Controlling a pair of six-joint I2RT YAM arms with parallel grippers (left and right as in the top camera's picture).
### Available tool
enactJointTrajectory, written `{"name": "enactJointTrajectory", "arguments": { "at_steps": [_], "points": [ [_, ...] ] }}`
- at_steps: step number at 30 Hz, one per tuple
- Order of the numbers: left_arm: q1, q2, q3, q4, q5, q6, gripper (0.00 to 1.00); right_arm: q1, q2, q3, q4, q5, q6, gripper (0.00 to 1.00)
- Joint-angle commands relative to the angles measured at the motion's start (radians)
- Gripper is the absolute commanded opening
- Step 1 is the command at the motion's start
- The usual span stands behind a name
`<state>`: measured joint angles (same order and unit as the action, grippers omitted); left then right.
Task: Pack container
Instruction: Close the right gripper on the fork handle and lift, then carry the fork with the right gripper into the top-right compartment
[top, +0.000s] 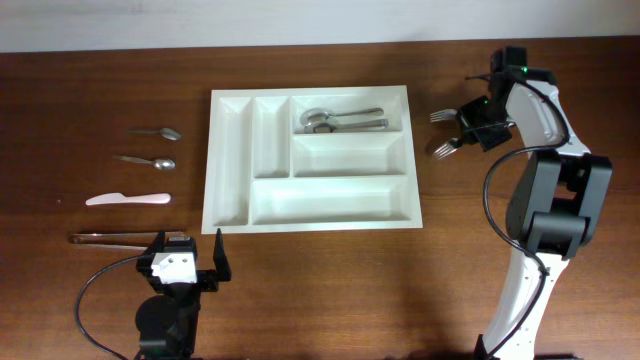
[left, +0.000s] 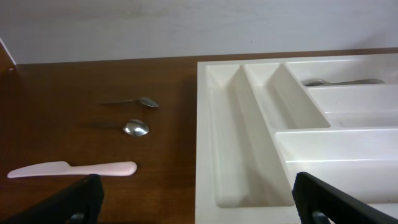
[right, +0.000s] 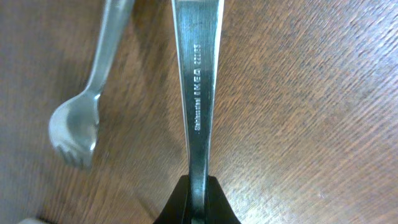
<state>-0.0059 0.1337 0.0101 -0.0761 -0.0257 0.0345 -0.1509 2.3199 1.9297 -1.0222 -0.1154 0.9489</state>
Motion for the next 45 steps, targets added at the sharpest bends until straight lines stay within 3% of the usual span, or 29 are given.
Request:
{"name": "enactJointTrajectory", "arguments": {
  "at_steps": [1, 20, 27, 32, 37, 45],
  "points": [
    [0.0, -0.007, 0.0, -0.008, 0.014, 0.012, 0.99, -0.001, -0.037, 0.062, -0.019, -0.005, -0.042, 0.04],
    [0.0, -0.007, 0.0, -0.008, 0.014, 0.012, 0.99, 0.014, -0.038, 0.246, -0.146, -0.148, -0.232, 0.04],
    [0.0, -0.007, 0.0, -0.008, 0.014, 0.012, 0.99, 0.057, -0.038, 0.248, -0.153, -0.173, -0.47, 0.04],
    [0.0, -0.007, 0.0, -0.008, 0.014, 0.012, 0.99, 0.1, -0.038, 0.248, -0.183, -0.172, -0.553, 0.04],
    [0.0, -0.007, 0.0, -0.008, 0.014, 0.012, 0.99, 0.139, -0.042, 0.249, -0.186, -0.174, -0.488, 0.04],
    [0.0, -0.007, 0.0, -0.008, 0.014, 0.012, 0.99, 0.229, -0.08, 0.249, -0.145, -0.172, -0.089, 0.04]
  ]
}}
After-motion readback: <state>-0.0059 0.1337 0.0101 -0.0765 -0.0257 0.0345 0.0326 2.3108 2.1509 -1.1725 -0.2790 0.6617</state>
